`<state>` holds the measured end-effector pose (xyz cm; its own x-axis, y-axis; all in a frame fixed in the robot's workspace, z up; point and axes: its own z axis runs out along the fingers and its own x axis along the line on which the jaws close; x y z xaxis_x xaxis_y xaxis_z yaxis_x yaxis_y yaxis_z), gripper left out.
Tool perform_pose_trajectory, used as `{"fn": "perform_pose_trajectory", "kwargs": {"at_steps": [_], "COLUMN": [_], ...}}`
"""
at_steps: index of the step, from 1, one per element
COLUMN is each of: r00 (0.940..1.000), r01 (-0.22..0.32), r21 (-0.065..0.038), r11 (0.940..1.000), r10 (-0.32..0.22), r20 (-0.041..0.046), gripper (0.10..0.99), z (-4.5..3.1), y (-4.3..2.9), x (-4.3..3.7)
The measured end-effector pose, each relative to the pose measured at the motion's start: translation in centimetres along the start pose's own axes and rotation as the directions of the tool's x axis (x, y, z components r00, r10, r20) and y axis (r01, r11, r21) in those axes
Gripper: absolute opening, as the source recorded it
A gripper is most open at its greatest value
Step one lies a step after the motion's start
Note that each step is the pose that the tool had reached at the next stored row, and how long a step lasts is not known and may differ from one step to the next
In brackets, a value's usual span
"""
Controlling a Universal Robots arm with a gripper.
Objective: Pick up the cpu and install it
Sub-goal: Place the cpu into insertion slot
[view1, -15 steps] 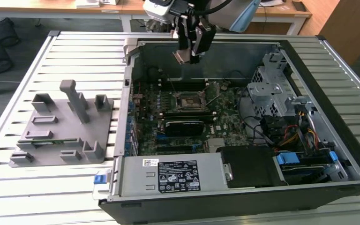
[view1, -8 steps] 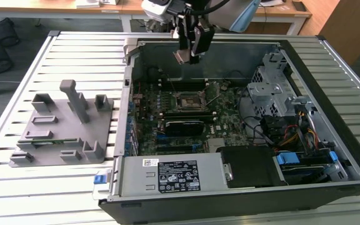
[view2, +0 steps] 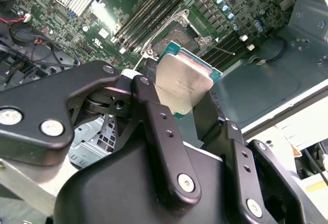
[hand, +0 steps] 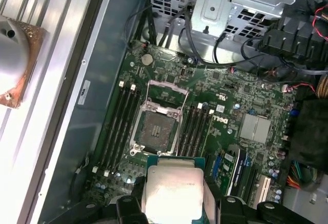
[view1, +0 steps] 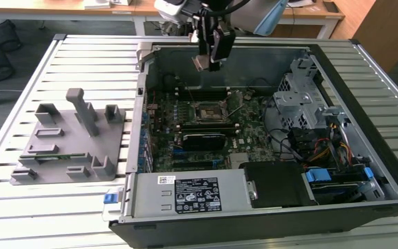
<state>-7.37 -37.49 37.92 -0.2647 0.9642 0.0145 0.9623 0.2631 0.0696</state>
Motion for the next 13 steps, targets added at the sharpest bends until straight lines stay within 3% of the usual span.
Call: {"fn": "perform_pose_trajectory", "kwargs": {"at_steps": [13], "r00": [0.9964], "r01": [-0.084], "r21": [-0.001], "r11": [0.9964], "r10": [0.084], "r20": [0.0075], "gripper": [0.533], "z": [0.02], "y": [0.0], "x": [0.0]}}
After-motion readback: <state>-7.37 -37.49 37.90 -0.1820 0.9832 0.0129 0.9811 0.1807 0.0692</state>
